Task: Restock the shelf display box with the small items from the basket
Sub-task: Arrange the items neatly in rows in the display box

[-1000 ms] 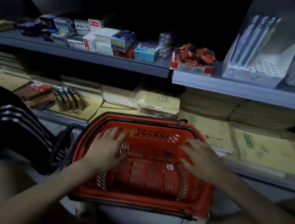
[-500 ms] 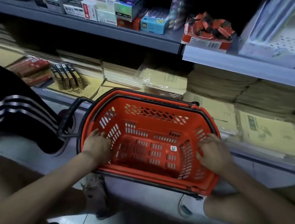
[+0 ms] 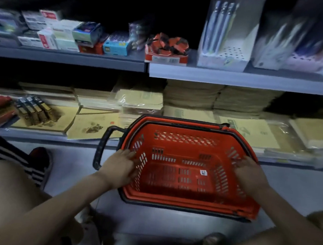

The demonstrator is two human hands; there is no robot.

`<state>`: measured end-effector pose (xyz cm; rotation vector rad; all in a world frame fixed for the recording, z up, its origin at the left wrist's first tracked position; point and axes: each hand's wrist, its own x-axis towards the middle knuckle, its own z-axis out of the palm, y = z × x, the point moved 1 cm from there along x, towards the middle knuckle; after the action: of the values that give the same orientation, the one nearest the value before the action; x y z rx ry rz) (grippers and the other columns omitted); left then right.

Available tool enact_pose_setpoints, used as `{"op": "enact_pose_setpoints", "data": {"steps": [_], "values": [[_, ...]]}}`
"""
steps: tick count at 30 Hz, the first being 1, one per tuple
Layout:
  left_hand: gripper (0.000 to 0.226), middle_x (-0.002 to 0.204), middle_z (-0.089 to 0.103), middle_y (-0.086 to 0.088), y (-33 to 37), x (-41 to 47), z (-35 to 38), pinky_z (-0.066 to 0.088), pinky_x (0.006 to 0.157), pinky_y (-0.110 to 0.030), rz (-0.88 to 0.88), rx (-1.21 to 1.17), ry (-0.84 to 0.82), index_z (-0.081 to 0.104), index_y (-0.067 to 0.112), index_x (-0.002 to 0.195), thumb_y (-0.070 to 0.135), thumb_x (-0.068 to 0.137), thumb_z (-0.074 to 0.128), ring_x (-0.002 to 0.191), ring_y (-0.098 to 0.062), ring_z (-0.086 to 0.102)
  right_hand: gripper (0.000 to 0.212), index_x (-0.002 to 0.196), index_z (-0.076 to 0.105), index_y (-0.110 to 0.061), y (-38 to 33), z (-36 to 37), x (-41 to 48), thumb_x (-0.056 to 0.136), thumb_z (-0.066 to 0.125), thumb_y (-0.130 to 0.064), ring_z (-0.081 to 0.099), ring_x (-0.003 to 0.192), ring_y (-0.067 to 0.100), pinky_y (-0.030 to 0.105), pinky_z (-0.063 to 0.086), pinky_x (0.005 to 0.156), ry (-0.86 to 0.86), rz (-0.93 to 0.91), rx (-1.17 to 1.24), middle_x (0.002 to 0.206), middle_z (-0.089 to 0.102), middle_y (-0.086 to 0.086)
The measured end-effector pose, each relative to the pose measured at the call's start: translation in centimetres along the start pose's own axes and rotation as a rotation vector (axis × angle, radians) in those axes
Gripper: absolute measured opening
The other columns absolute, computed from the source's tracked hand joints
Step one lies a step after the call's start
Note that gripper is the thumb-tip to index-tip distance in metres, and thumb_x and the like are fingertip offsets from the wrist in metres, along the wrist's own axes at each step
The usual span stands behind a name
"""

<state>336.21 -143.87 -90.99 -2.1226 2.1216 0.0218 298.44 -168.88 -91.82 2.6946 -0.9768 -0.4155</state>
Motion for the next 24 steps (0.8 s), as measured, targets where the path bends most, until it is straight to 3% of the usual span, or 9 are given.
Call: {"op": "enact_pose_setpoints", "data": {"steps": [2,4,8,11,16,20,24], "values": [[0.042,0.102,0.065,-0.001,2.0,1.4,0.0,0.049,0.082,-0.04,0.078,-0.034,0.061,0.072,0.023,0.101,0.048,0.097,0.039,0.093,-0.026,0.06,0.037,0.097,0.081,-0.01,1.1,0.5,-1.2,0.062,0.076,-0.022,0.071,0.098,0.032,0.05,0.044,0.111,-0.091,0.119,-0.012,0.095,0.078,0.01],[0.041,0.098,0.065,0.0,4.6,3.2,0.0,0.046,0.082,-0.039,0.133,-0.053,0.136,0.072,0.023,0.1,0.046,0.102,0.039,0.091,-0.025,0.059,0.041,0.118,0.075,-0.018,2.4,1.1,-2.8,0.084,0.056,-0.032,0.062,0.12,0.023,0.043,0.023,0.123,-0.185,0.276,-0.039,0.116,0.073,0.003],[0.043,0.093,0.063,0.001,10.2,6.6,-0.2,0.037,0.087,-0.037,0.203,-0.118,0.222,0.074,0.024,0.1,0.046,0.103,0.037,0.092,-0.024,0.058,0.045,0.124,0.069,-0.028,4.6,1.9,-6.5,0.092,0.042,-0.042,0.046,0.134,0.024,0.048,0.011,0.126,-0.336,0.47,-0.023,0.134,0.062,0.001],[0.053,0.097,0.065,0.001,14.0,8.7,-0.3,0.041,0.095,-0.044,0.205,-0.159,0.186,0.074,0.025,0.103,0.05,0.105,0.028,0.099,-0.025,0.058,0.048,0.134,0.062,-0.032,4.7,1.9,-7.9,0.093,0.046,-0.049,0.039,0.139,0.034,0.055,0.014,0.123,-0.403,0.578,0.061,0.144,0.053,0.009],[0.06,0.107,0.066,0.001,20.1,11.4,-1.1,0.034,0.098,-0.042,0.228,-0.204,0.156,0.07,0.025,0.112,0.051,0.104,0.017,0.108,-0.024,0.055,0.058,0.138,0.059,-0.023,4.3,1.4,-8.5,0.089,0.056,-0.055,0.041,0.135,0.032,0.049,0.027,0.117,-0.352,0.616,0.178,0.145,0.05,0.008],[0.036,0.124,0.062,0.002,23.6,13.4,-2.0,0.026,0.101,-0.027,0.334,-0.563,0.21,0.064,0.025,0.13,0.038,0.104,0.043,0.121,-0.018,0.049,0.057,0.136,0.059,-0.02,3.9,-0.7,-8.9,0.089,0.057,-0.051,0.046,0.131,0.034,0.046,0.035,0.112,-0.251,0.688,0.243,0.139,0.053,0.01],[0.036,0.132,0.058,0.003,23.9,14.6,-3.7,0.032,0.111,-0.025,0.35,-0.864,0.208,0.062,0.022,0.134,0.018,0.099,0.055,0.126,-0.014,0.047,0.04,0.117,0.068,-0.018,3.5,-4.4,-9.0,0.09,0.059,-0.046,0.056,0.117,0.034,0.041,0.048,0.096,-0.058,0.84,0.313,0.121,0.061,0.012]]}}
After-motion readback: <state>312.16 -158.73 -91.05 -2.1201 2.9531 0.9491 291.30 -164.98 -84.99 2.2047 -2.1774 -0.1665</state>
